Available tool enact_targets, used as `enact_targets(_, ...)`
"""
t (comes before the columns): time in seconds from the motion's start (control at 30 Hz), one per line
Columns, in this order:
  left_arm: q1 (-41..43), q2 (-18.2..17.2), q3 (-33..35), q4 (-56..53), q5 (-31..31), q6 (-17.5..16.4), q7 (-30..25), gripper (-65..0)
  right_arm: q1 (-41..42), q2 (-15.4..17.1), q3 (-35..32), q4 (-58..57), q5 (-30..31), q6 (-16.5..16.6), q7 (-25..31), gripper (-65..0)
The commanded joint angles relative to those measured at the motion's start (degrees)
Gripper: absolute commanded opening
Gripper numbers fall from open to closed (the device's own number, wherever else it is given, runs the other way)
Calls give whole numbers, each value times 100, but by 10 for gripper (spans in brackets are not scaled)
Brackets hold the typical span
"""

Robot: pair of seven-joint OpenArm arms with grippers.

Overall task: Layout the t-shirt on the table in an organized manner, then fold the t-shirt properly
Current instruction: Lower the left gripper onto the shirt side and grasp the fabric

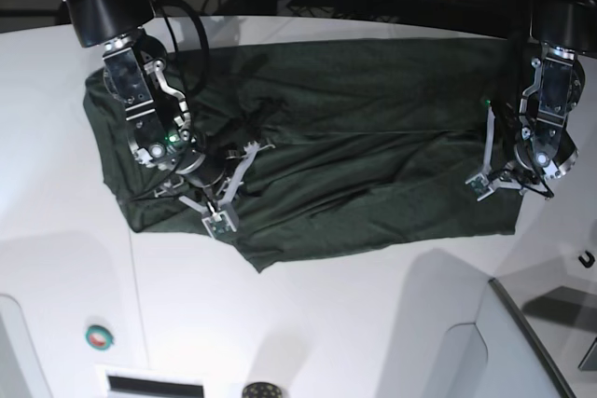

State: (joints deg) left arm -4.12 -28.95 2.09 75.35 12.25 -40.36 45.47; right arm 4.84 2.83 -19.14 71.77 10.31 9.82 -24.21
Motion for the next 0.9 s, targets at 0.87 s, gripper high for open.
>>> enact_targets(0.87,-674,42,323,-920,28,36,2,-571,144,29,19,107,29,-11,122,-642)
